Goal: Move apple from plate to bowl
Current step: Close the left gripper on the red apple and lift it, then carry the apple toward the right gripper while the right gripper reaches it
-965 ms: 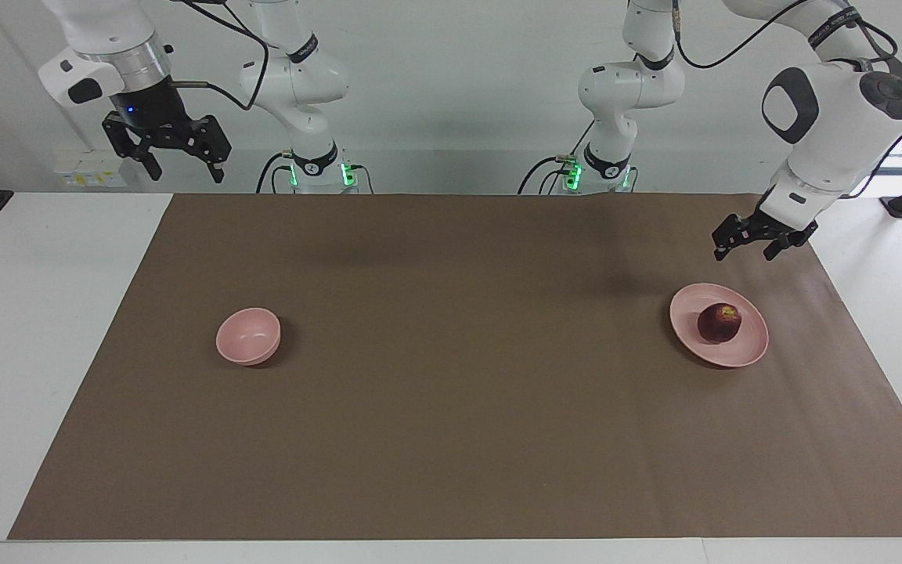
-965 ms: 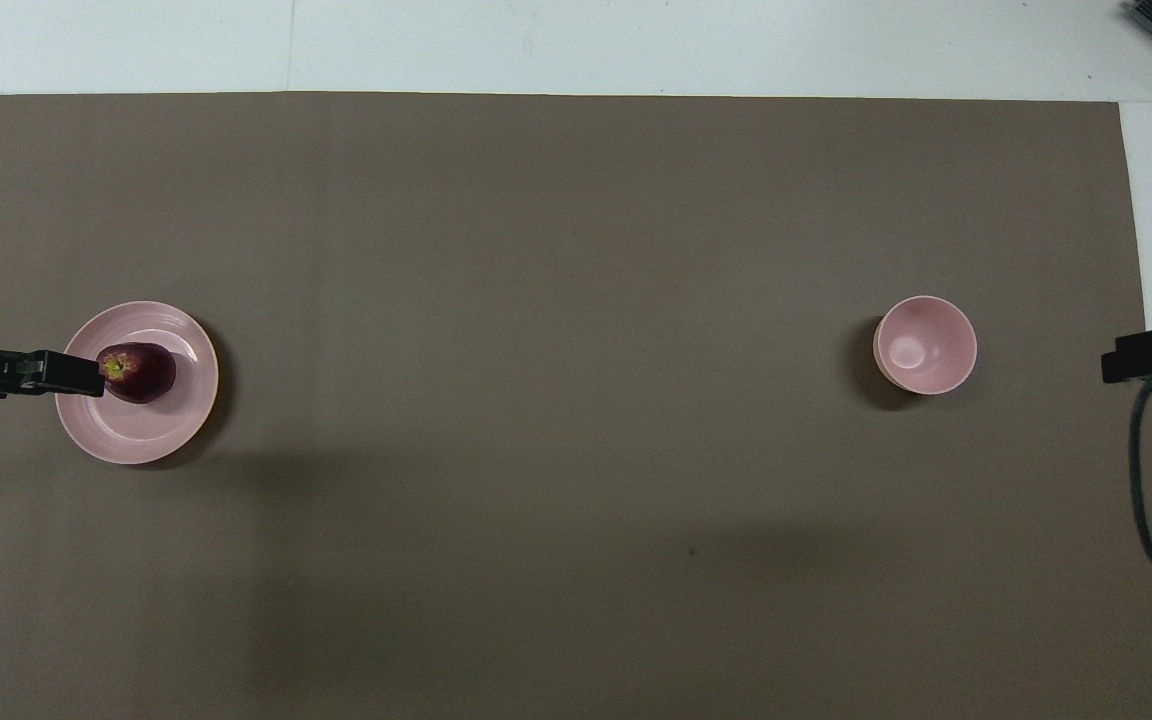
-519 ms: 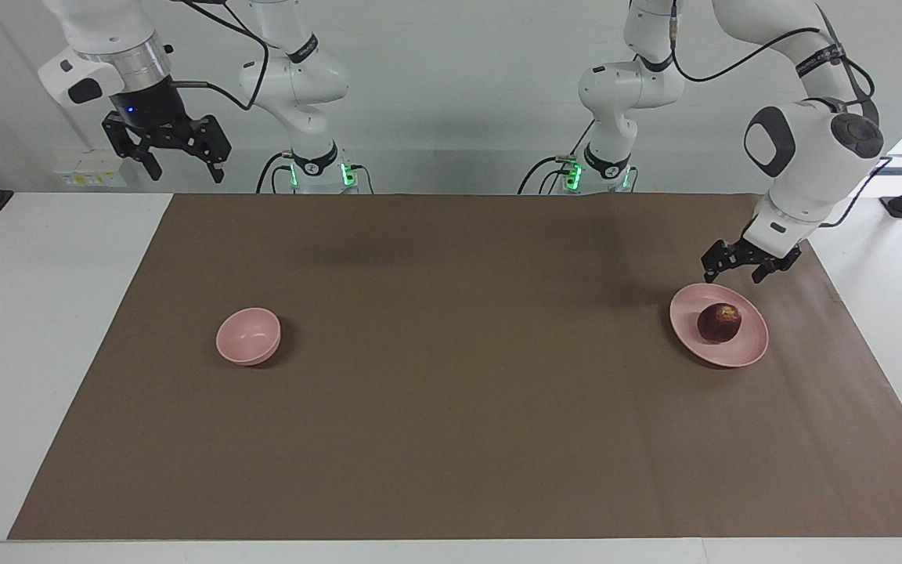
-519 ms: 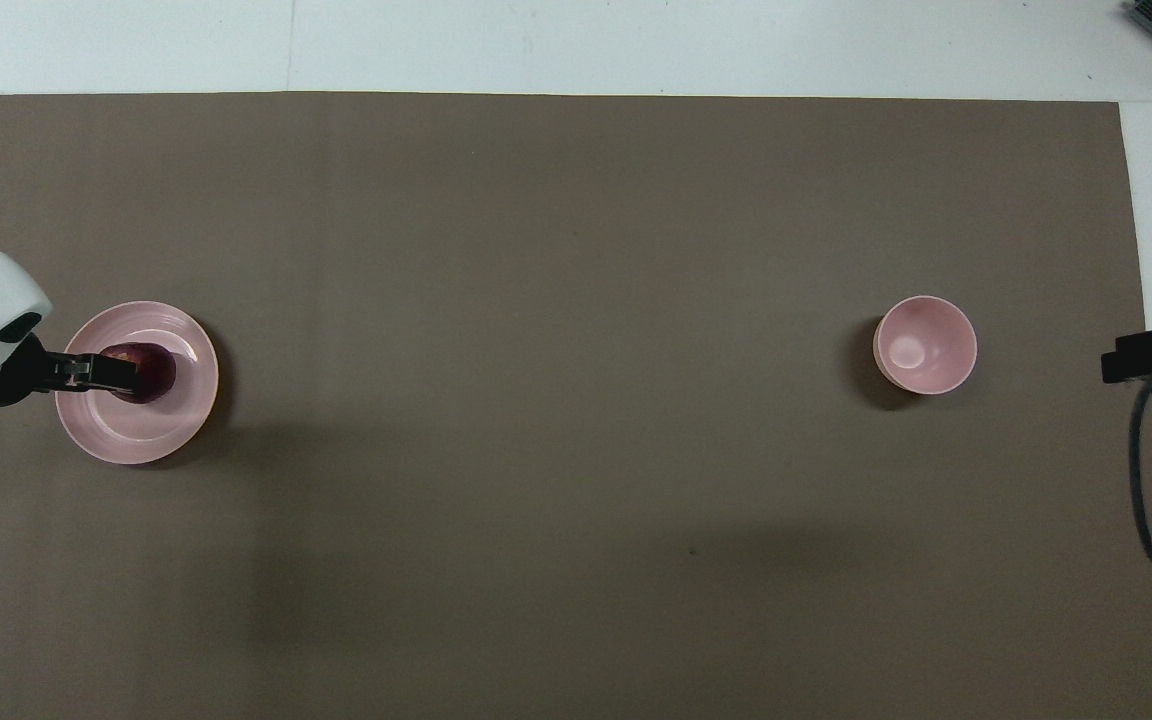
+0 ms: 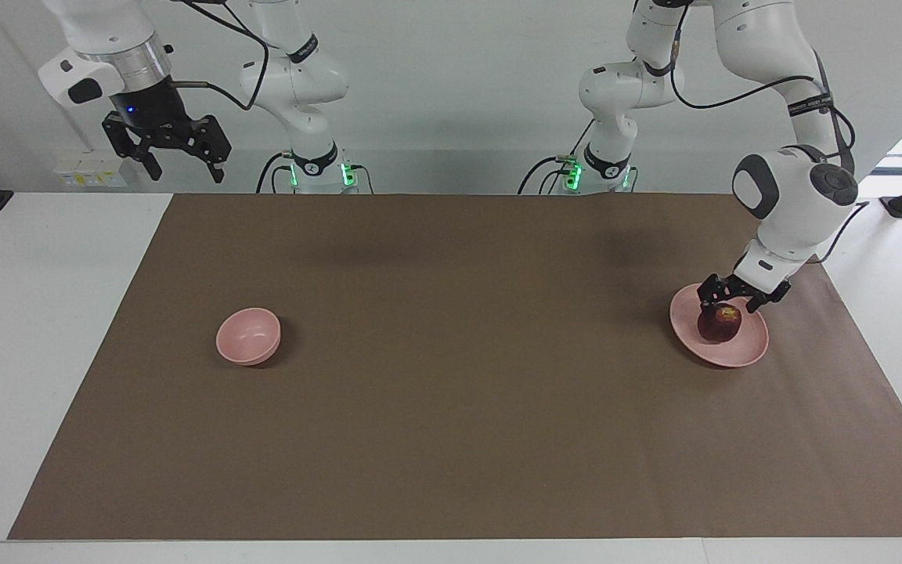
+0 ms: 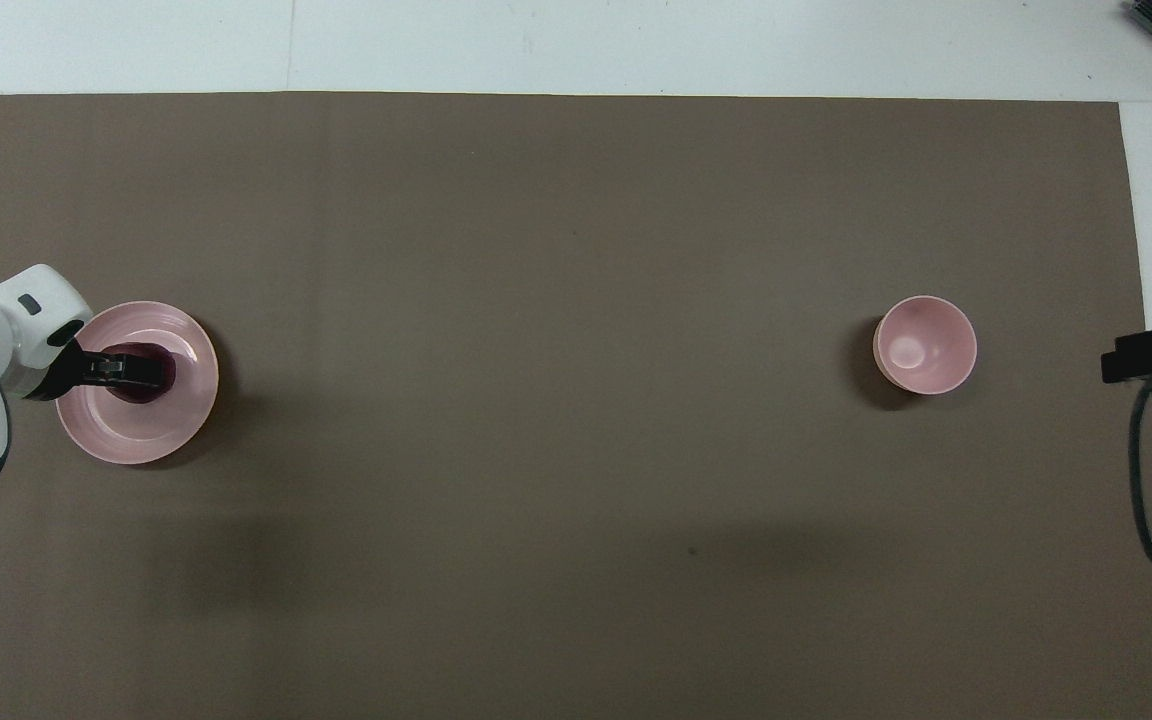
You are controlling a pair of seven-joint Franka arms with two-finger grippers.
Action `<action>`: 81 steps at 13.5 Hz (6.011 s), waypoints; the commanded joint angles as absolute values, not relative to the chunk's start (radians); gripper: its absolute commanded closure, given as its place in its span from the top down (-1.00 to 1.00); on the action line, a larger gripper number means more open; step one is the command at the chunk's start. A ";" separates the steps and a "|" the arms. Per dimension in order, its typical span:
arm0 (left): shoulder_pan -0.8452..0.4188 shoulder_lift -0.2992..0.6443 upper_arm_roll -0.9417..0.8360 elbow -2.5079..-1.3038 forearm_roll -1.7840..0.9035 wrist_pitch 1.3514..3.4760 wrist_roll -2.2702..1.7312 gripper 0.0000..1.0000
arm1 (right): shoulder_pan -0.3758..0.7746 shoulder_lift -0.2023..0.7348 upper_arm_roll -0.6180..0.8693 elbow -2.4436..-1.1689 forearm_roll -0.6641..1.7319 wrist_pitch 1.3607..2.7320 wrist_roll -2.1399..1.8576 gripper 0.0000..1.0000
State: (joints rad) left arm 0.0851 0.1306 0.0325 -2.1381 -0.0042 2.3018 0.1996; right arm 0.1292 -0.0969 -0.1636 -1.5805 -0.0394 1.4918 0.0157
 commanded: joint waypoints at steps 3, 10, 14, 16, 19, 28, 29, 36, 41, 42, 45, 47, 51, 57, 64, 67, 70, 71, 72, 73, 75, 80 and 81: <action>0.081 0.166 0.031 -2.158 -0.008 2.393 0.216 1.00 | 0.129 -0.114 -0.161 -1.601 -0.052 1.508 0.014 1.00; 0.080 0.190 0.031 -2.158 -0.008 2.416 0.213 1.00 | 0.129 -0.114 -0.161 -1.601 -0.052 1.506 0.014 1.00; 0.071 0.209 0.031 -2.158 -0.008 2.428 0.186 1.00 | 0.129 -0.114 -0.161 -1.601 -0.052 1.506 0.014 1.00; 0.075 0.210 0.031 -2.158 -0.008 2.434 0.198 1.00 | 0.129 -0.114 -0.161 -1.601 -0.052 1.506 0.014 1.00; 0.078 0.209 0.031 -2.155 -0.009 2.428 0.207 -0.99 | 0.129 -0.114 -0.161 -1.601 -0.052 1.506 0.014 1.00; 0.071 0.209 0.031 -1.956 -0.034 2.162 0.201 -1.00 | 0.118 -0.123 -0.170 -1.617 0.020 1.508 0.009 1.00; 0.072 0.209 0.031 -1.919 -0.046 2.113 0.199 -1.00 | 0.118 -0.126 -0.170 -1.634 0.008 1.529 0.009 1.00; 0.069 0.238 0.031 -1.746 -0.124 1.847 0.152 -1.00 | 0.126 -0.141 -0.166 -1.701 0.020 1.536 -0.017 1.00; 0.064 0.250 0.028 -1.721 -0.251 1.756 0.048 -1.00 | 0.115 -0.146 -0.167 -1.837 0.217 1.664 -0.064 1.00; 0.060 0.250 0.017 -1.721 -0.271 1.747 0.002 -1.00 | 0.115 -0.138 -0.167 -1.867 0.265 1.705 -0.066 1.00; -0.023 0.250 0.017 -1.721 -0.398 1.752 -0.148 -1.00 | 0.103 -0.062 -0.169 -1.888 0.414 1.793 -0.132 1.00; -0.055 0.252 0.017 -1.720 -0.527 1.744 -0.242 -1.00 | 0.092 -0.003 -0.169 -1.896 0.571 1.827 -0.181 1.00; -0.074 0.245 -0.061 -1.727 -0.724 1.651 -0.400 -1.00 | 0.097 0.064 -0.167 -1.960 0.838 1.893 -0.322 1.00; -0.072 0.245 -0.155 -1.730 -1.033 1.629 -0.557 -1.00 | 0.169 0.017 -0.164 -2.101 1.196 1.881 -0.367 1.00; -0.071 0.262 -0.302 -1.715 -1.274 1.689 -0.621 -1.00 | 0.216 -0.037 -0.161 -2.163 1.391 1.790 -0.350 1.00; -0.071 0.317 -0.386 -1.686 -1.334 1.747 -0.638 -1.00 | 0.219 -0.054 -0.161 -2.187 1.446 1.770 -0.363 1.00; -0.086 0.324 -0.397 -1.690 -1.379 1.752 -0.736 -1.00 | 0.204 -0.060 -0.161 -2.192 1.463 1.715 -0.383 1.00; -0.106 0.324 -0.399 -1.689 -1.382 1.765 -0.751 -1.00 | 0.199 -0.063 -0.163 -2.194 1.463 1.692 -0.387 1.00; -0.112 0.325 -0.399 -1.689 -1.381 1.788 -0.774 -1.00 | 0.193 -0.066 -0.163 -2.201 1.463 1.690 -0.390 1.00; -0.118 0.327 -0.399 -1.689 -1.379 1.814 -0.797 -1.00 | 0.195 -0.064 -0.163 -2.201 1.463 1.692 -0.390 1.00; -0.133 0.325 -0.403 -1.693 -1.391 1.867 -0.836 -1.00 | 0.198 -0.066 -0.161 -2.203 1.463 1.695 -0.391 1.00; -0.199 0.333 -0.417 -1.703 -1.476 1.881 -0.931 -1.00 | 0.206 -0.075 -0.163 -2.204 1.465 1.700 -0.391 1.00; -0.209 0.333 -0.419 -1.704 -1.479 1.879 -0.930 -1.00 | 0.206 -0.077 -0.163 -2.209 1.465 1.700 -0.391 1.00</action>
State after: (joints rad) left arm -0.1746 0.3259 -0.4199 -1.7177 -1.4409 1.8619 -0.9032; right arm 0.2060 -0.0538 -0.1676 -2.1720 1.4349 1.6974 -0.3470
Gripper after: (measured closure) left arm 0.207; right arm 0.000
